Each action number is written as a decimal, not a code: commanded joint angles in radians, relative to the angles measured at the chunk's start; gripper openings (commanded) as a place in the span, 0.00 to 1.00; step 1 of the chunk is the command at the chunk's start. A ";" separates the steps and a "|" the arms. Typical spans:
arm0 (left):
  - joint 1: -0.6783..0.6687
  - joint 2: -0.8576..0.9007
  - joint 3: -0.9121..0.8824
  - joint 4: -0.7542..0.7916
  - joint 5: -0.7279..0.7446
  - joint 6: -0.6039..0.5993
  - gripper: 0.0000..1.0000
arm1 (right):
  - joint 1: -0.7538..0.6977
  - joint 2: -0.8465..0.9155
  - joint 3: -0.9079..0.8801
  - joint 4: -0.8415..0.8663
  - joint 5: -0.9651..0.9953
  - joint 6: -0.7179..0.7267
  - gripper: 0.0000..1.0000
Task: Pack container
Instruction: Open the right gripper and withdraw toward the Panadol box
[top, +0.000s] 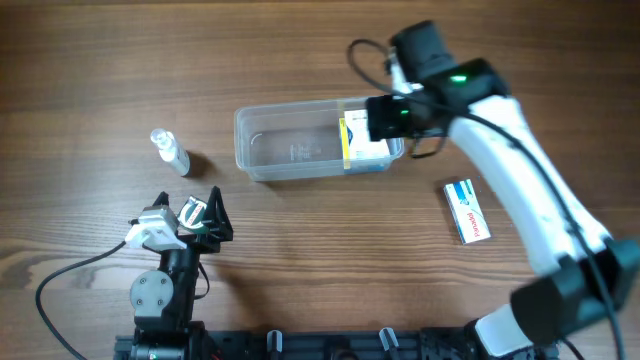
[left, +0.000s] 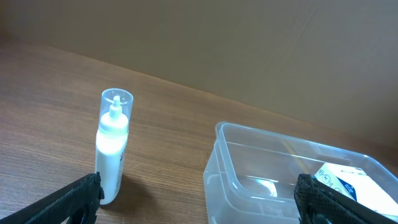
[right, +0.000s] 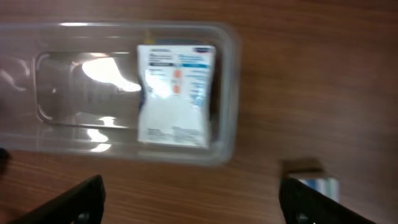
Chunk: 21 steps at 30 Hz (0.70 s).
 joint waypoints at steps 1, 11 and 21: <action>0.010 -0.007 -0.005 -0.002 0.012 -0.008 1.00 | -0.092 -0.038 0.021 -0.071 0.024 -0.063 0.94; 0.010 -0.007 -0.005 -0.002 0.012 -0.008 1.00 | -0.267 -0.043 -0.189 -0.101 -0.011 -0.118 0.96; 0.010 -0.007 -0.005 -0.002 0.012 -0.008 1.00 | -0.339 -0.069 -0.497 0.094 -0.064 -0.107 0.99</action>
